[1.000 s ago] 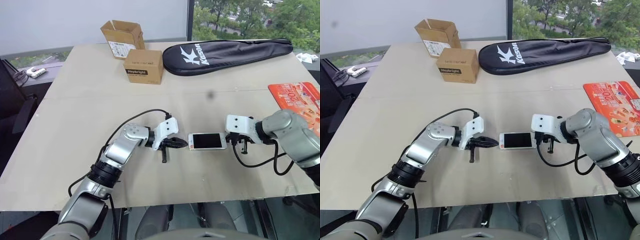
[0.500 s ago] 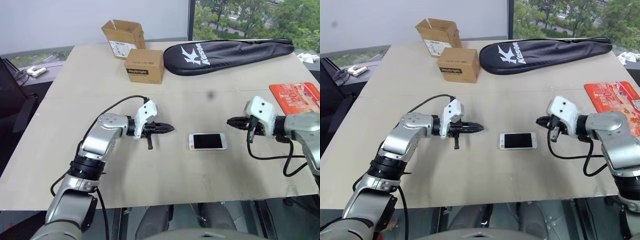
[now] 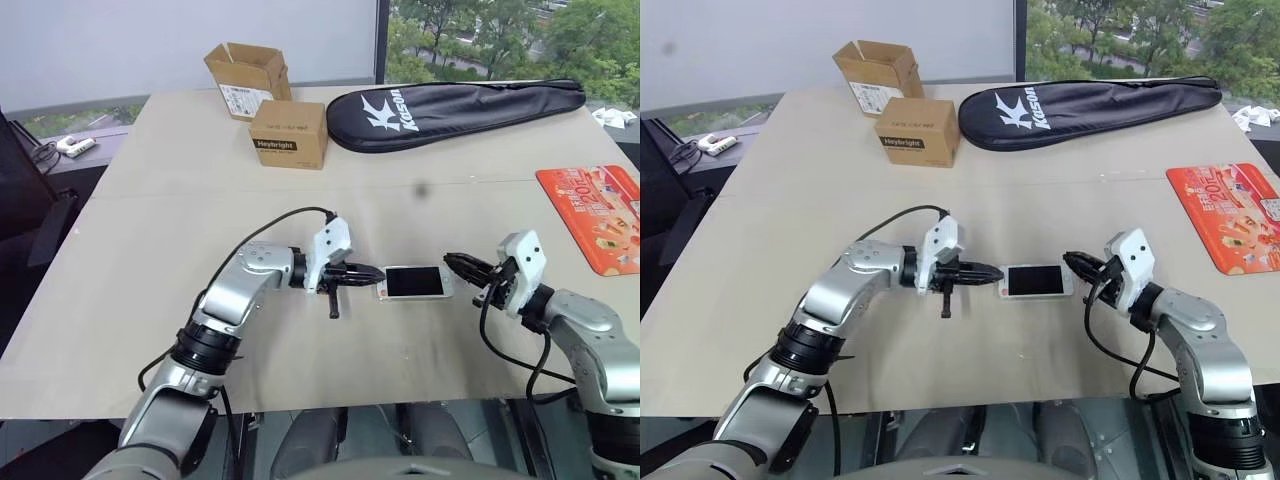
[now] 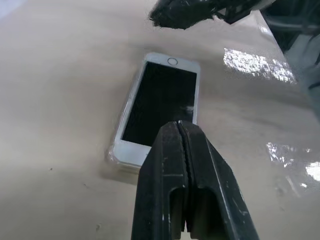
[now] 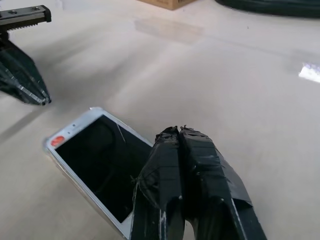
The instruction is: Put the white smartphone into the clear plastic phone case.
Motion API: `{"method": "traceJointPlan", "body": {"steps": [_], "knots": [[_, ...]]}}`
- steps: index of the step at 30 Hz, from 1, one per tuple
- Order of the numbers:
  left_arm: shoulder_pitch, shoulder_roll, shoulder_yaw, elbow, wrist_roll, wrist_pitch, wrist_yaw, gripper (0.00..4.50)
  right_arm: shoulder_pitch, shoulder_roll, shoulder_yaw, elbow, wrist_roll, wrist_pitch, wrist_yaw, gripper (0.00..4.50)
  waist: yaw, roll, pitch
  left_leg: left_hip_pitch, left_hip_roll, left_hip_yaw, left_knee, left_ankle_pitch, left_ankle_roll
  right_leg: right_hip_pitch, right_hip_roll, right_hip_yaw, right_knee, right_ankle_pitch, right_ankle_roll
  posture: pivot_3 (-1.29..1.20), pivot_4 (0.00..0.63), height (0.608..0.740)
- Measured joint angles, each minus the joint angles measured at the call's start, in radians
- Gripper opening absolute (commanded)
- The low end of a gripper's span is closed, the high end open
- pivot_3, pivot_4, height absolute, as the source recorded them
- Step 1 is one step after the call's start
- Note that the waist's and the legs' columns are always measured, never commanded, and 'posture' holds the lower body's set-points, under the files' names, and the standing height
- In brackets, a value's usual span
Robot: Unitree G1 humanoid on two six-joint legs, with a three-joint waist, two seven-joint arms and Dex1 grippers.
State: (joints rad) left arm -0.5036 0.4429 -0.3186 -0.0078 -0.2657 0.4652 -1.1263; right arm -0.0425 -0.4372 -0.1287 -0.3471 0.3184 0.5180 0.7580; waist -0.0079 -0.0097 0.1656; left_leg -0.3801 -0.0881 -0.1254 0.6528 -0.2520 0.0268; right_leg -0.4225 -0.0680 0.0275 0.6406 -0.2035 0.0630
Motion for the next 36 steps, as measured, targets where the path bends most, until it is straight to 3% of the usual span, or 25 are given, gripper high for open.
{"method": "traceJointPlan", "body": {"steps": [5,11,19,26,36], "knots": [[0.009,-0.023,-0.065,0.047,0.062,-0.048,0.021,0.0,0.024,0.01,0.043,0.053,0.0,-0.04,-0.001,0.04,-0.003,0.0,0.0,0.0,0.0,0.001,0.0,-0.001,0.001,0.0,0.0,0.001,0.0,0.0,0.0,0.0,0.15,0.74],[0.015,-0.024,-0.066,0.091,0.103,-0.131,0.055,0.0,0.029,-0.06,0.091,0.073,-0.024,-0.084,0.004,0.04,-0.002,-0.001,-0.003,0.004,0.0,-0.001,0.0,-0.003,0.004,0.005,0.0,-0.001,-0.001,0.0,0.0,0.0,0.15,0.74],[0.057,-0.041,-0.067,0.097,0.136,-0.169,0.131,0.0,-0.067,-0.08,0.137,0.123,-0.017,0.083,-0.044,0.04,-0.001,-0.01,-0.018,0.021,0.002,-0.004,-0.001,-0.003,0.005,0.026,-0.002,-0.003,-0.008,-0.006,0.002,0.0,0.15,0.74],[0.073,-0.042,-0.066,0.087,0.147,-0.174,0.147,0.0,-0.114,-0.113,0.145,0.15,0.007,0.239,-0.055,0.04,0.01,-0.013,-0.04,0.021,0.001,-0.008,-0.001,-0.004,0.006,0.029,-0.002,-0.009,-0.014,-0.006,0.002,0.0,0.15,0.74],[0.078,-0.04,-0.068,0.087,0.147,-0.17,0.144,0.0,-0.062,-0.229,0.2,0.101,-0.02,0.144,-0.01,0.04,0.03,-0.015,-0.048,0.02,0.001,-0.011,-0.003,-0.006,0.007,0.029,-0.003,-0.011,-0.016,-0.008,0.005,0.0,0.15,0.74]]}}
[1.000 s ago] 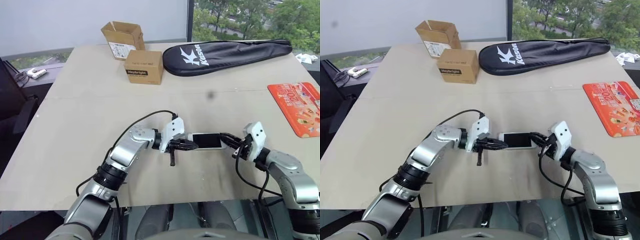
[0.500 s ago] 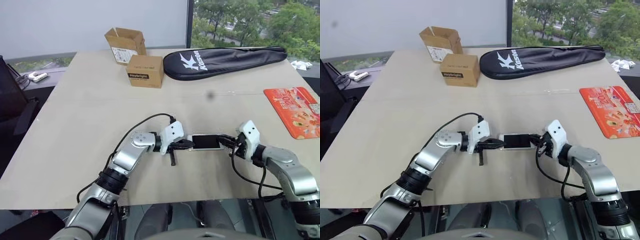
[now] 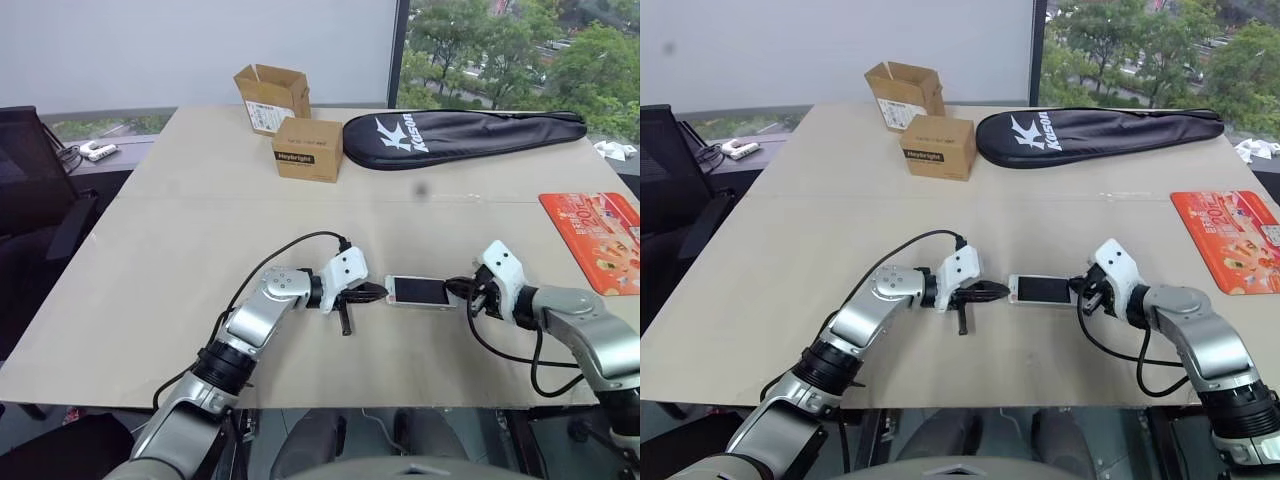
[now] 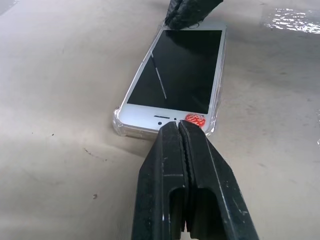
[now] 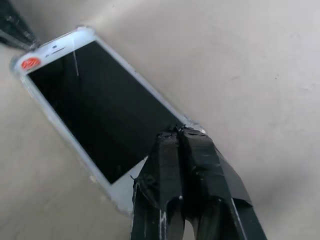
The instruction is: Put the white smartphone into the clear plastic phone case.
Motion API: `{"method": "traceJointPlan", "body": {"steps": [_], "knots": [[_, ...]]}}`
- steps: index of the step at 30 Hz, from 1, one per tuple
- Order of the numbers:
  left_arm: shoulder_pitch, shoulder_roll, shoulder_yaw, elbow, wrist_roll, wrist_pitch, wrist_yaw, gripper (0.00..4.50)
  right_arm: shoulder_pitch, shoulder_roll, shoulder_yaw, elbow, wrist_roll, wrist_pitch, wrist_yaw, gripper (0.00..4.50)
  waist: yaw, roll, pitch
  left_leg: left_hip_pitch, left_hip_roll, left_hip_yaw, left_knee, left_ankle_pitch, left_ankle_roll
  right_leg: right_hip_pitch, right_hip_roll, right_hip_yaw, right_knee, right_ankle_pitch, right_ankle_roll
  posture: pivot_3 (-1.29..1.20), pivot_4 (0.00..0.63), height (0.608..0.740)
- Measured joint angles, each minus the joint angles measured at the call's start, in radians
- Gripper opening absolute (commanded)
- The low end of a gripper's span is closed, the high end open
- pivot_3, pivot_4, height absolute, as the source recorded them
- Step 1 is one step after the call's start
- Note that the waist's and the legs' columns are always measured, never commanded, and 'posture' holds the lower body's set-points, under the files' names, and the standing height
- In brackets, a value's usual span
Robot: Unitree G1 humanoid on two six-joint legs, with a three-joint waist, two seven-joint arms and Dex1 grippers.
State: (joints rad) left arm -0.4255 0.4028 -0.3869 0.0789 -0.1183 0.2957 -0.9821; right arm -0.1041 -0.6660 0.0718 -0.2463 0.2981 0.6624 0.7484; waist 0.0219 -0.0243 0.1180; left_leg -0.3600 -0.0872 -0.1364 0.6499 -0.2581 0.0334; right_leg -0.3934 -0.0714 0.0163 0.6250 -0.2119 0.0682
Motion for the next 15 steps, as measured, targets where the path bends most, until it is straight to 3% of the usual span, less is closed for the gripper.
{"method": "traceJointPlan", "body": {"steps": [15], "knots": [[-0.004,-0.005,-0.007,0.021,0.015,-0.021,-0.005,0.0,0.07,-0.084,0.013,-0.027,0.007,-0.094,0.109,0.04,0.001,0.003,0.003,-0.001,0.0,-0.002,-0.001,-0.001,-0.001,0.0,-0.001,0.0,-0.001,-0.001,0.001,0.0,0.15,0.74]]}}
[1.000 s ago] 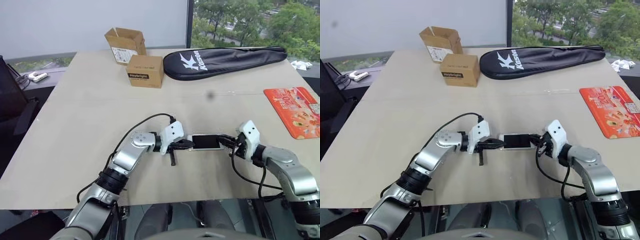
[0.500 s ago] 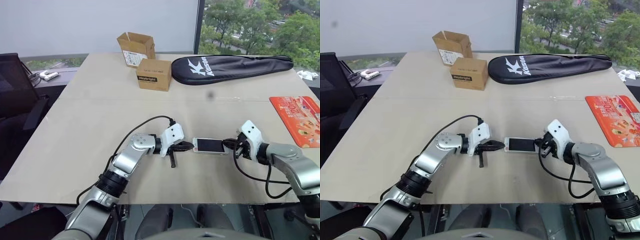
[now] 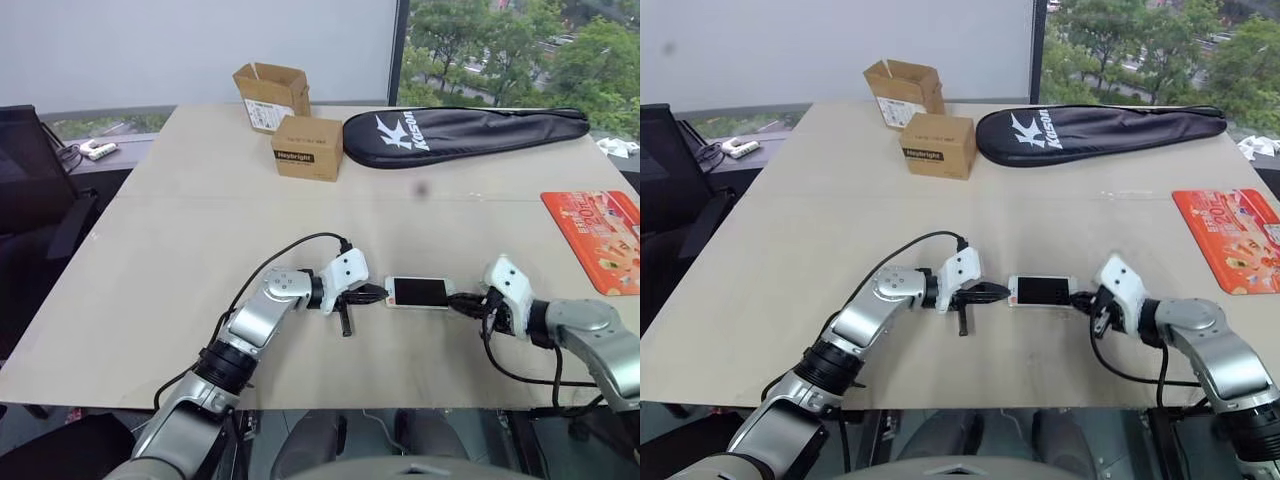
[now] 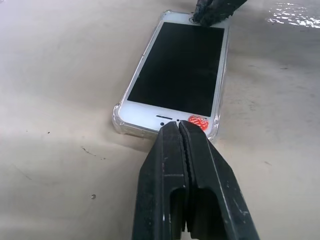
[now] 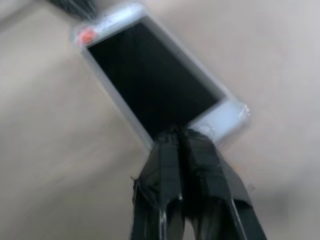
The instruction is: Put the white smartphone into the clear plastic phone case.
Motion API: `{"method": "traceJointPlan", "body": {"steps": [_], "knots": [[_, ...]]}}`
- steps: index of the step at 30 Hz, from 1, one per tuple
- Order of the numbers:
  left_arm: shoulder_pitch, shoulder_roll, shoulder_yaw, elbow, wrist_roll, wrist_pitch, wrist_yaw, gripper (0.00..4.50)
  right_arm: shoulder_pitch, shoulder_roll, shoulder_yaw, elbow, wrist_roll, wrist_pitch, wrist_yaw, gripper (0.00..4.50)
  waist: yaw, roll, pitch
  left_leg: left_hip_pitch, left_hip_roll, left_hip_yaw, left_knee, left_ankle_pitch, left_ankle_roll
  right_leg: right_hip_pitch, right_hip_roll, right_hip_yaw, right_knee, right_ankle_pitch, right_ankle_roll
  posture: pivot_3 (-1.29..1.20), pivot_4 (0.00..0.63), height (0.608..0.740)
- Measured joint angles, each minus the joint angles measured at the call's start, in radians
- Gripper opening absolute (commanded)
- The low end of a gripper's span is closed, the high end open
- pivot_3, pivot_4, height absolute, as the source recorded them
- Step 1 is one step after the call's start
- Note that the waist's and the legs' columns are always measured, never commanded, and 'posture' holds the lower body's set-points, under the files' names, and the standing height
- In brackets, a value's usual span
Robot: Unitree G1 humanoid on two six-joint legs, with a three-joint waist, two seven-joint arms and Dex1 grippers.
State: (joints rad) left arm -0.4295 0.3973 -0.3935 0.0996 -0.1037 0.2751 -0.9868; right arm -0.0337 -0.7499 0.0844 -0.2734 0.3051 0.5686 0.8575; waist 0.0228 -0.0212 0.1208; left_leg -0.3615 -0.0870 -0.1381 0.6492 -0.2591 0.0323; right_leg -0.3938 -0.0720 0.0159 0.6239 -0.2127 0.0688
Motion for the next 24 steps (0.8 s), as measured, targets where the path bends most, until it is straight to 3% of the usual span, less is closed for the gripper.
{"method": "traceJointPlan", "body": {"steps": [6,10,15,18,19,20,21,24], "knots": [[0.0,-0.001,0.0,0.005,0.006,-0.001,0.001,0.0,-0.025,0.003,0.017,-0.01,0.0,0.063,-0.03,0.04,0.0,-0.002,-0.001,0.0,0.0,-0.001,0.0,-0.002,-0.004,0.0,0.0,0.002,0.0,0.0,0.0,0.0,0.15,0.74],[0.001,-0.015,0.016,0.009,-0.004,-0.001,0.007,0.0,-0.017,0.074,-0.017,-0.006,0.031,0.077,-0.059,0.04,-0.004,-0.005,0.002,0.0,0.001,-0.001,0.001,-0.002,-0.004,0.0,-0.001,0.002,0.0,0.0,0.0,0.0,0.15,0.74],[0.024,-0.017,0.101,-0.017,-0.083,-0.002,0.0,0.0,0.035,0.139,-0.115,-0.001,0.108,-0.001,-0.043,0.04,-0.009,0.008,0.018,-0.008,0.001,0.0,-0.002,0.0,-0.001,-0.01,0.0,0.0,0.0,0.002,0.004,0.0,0.15,0.74],[0.054,0.016,0.197,-0.059,-0.141,-0.004,-0.001,0.0,0.077,0.159,-0.193,0.011,0.148,-0.061,-0.027,0.82,-0.009,0.014,0.022,-0.022,0.001,0.001,-0.001,0.003,-0.006,-0.025,0.001,0.0,0.003,0.006,-0.002,0.0,0.15,0.74],[0.066,0.04,0.229,-0.063,-0.153,-0.007,0.0,0.25,0.089,0.154,-0.226,0.016,0.165,-0.069,-0.017,1.28,-0.009,0.015,0.023,-0.022,0.001,0.001,-0.001,0.003,-0.006,-0.025,0.001,0.001,0.003,0.006,-0.002,0.0,0.15,0.74],[0.081,0.058,0.257,-0.072,-0.165,-0.007,0.001,0.58,0.095,0.138,-0.245,0.021,0.175,-0.075,-0.001,1.87,-0.01,0.017,0.024,-0.022,0.001,0.003,-0.001,0.003,-0.006,-0.025,0.001,0.002,0.002,0.006,-0.002,0.0,0.15,0.74],[0.105,0.076,0.28,-0.092,-0.181,-0.003,-0.003,0.83,0.103,0.116,-0.26,0.028,0.18,-0.084,0.019,2.2,-0.01,0.018,0.025,-0.022,0.0,0.004,-0.001,0.003,-0.006,-0.025,0.0,0.003,0.002,0.006,-0.002,0.0,0.15,0.74],[0.23,0.16,0.36,-0.174,-0.246,0.038,-0.031,2.27,0.128,0.042,-0.35,0.106,0.203,-0.121,0.1,3.67,-0.01,0.019,0.029,-0.022,0.0,0.006,-0.001,-0.002,0.002,-0.025,0.0,0.004,0.0,0.006,-0.002,0.0,0.15,0.74]]}}
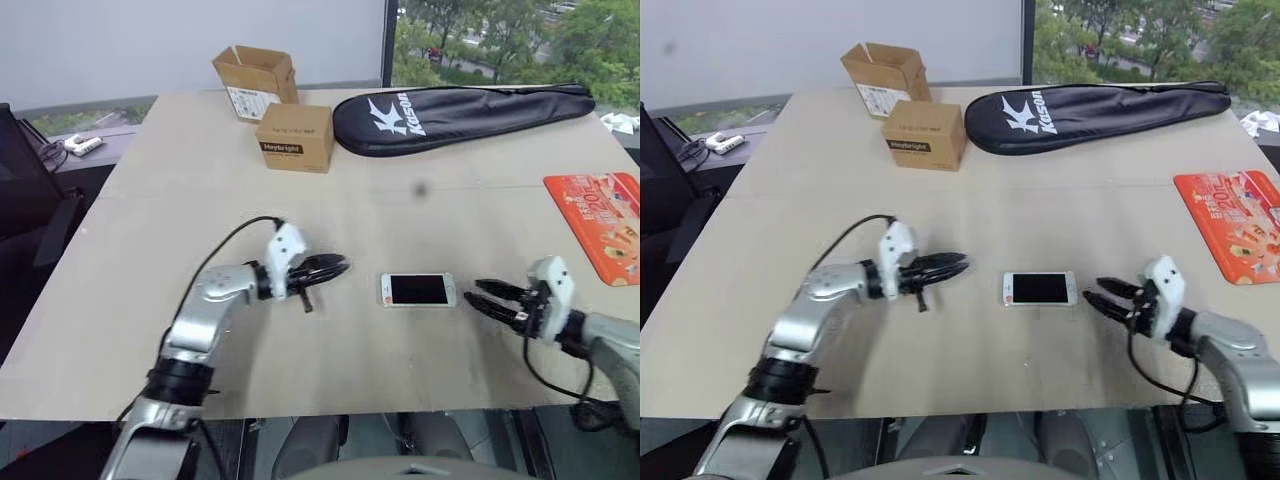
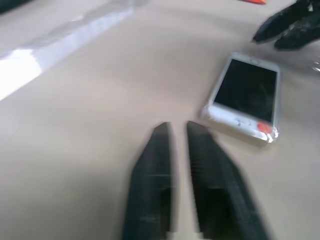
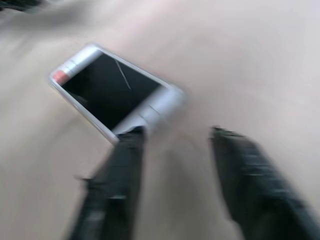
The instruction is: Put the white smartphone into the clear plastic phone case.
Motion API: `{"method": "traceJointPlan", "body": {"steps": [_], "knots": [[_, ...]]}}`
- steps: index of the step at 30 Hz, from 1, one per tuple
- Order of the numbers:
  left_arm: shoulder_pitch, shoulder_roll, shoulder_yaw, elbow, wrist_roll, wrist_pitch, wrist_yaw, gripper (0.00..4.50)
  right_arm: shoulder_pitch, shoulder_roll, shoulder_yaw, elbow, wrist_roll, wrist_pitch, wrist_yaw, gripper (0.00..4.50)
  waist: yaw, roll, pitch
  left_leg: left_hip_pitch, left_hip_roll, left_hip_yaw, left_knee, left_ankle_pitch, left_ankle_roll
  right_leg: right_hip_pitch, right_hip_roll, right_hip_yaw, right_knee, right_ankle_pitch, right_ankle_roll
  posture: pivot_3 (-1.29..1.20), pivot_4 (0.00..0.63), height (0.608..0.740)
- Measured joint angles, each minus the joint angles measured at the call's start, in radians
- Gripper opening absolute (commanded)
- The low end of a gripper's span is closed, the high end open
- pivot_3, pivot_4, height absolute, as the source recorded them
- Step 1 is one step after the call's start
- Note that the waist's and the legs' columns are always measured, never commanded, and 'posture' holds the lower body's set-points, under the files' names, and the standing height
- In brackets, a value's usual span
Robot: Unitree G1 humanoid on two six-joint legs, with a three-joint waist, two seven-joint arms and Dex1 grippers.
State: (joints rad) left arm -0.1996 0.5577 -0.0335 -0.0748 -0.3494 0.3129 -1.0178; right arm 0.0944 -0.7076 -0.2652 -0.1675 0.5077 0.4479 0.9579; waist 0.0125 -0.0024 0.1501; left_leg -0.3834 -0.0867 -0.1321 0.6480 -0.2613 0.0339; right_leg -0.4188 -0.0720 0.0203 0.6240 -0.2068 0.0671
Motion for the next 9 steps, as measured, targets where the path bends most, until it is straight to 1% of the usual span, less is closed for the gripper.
{"method": "traceJointPlan", "body": {"steps": [1,2,3,4,5,9], "knots": [[0.034,0.021,0.018,-0.014,-0.01,0.015,-0.005,2.71,0.002,-0.013,-0.025,0.021,0.008,-0.016,0.025,4.16,0.001,0.001,0.002,0.0,0.0,0.0,0.0,0.0,0.0,0.0,0.0,0.0,0.0,0.0,0.0,0.0,0.15,0.74],[0.06,0.032,0.03,-0.034,-0.019,0.027,-0.006,3.17,0.002,-0.024,-0.032,0.034,0.011,-0.035,0.05,4.5,0.001,0.0,0.005,0.0,0.0,0.0,0.0,0.0,0.0,0.0,0.0,0.0,0.0,0.0,0.0,0.0,0.15,0.74],[0.077,0.038,0.033,-0.051,-0.029,0.035,-0.008,3.7,0.002,-0.031,-0.032,0.044,0.011,-0.049,0.069,4.5,0.002,0.0,0.007,0.0,0.0,0.0,0.0,0.0,0.0,0.0,0.0,-0.001,0.0,0.0,0.0,0.0,0.15,0.74],[0.1,0.045,0.034,-0.078,-0.04,0.046,-0.008,4.13,0.002,-0.036,-0.031,0.06,0.011,-0.071,0.098,4.5,0.004,0.0,0.009,0.0,0.0,-0.001,0.0,0.0,0.0,0.001,-0.001,-0.001,0.0,0.0,0.0,0.0,0.15,0.74],[0.126,0.053,0.037,-0.106,-0.05,0.056,-0.009,4.41,0.0,-0.041,-0.031,0.08,0.013,-0.094,0.13,4.5,0.005,0.001,0.011,0.0,0.0,-0.001,0.001,0.0,0.0,0.001,-0.001,-0.001,0.0,0.0,0.0,0.0,0.15,0.74],[0.17,0.11,0.081,-0.167,-0.07,0.086,0.001,4.41,0.002,-0.068,-0.066,0.13,0.03,-0.135,0.205,4.5,0.003,0.002,0.015,0.0,0.001,0.0,0.002,0.0,0.0,0.001,0.0,-0.001,0.0,0.0,0.0,0.0,0.15,0.74]]}}
